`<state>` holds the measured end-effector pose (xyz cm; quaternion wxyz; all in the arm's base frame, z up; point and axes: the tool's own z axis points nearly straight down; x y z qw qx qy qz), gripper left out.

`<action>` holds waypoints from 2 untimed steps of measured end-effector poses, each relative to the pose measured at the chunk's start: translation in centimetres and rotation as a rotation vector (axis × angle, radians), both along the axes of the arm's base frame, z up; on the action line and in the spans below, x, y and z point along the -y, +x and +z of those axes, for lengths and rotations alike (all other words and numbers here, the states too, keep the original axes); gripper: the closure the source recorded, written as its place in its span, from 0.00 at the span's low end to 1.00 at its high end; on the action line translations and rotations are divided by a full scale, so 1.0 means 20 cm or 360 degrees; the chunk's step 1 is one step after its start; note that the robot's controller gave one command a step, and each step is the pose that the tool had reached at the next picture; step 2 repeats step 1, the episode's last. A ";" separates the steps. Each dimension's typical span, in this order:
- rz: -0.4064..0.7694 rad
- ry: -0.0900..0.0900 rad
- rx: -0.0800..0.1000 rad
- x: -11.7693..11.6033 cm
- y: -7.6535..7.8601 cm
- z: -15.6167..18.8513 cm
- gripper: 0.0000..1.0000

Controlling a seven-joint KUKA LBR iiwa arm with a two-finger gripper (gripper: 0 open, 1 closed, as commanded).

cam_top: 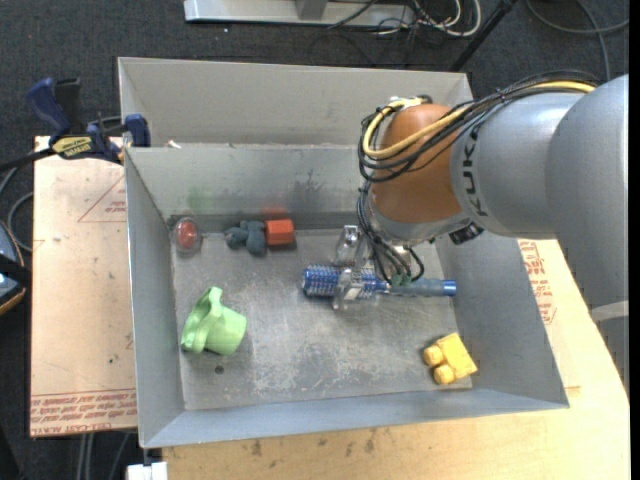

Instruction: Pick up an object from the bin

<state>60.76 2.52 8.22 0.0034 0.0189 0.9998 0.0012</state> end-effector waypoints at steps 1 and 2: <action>0.0130 -0.0003 0.0006 0.03 0.05 0.64 1.00; 0.0130 -0.0003 0.0006 0.03 0.05 0.64 1.00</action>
Offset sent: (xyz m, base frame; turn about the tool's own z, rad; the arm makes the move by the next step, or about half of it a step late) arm 0.0078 -0.0074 0.1230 -0.0832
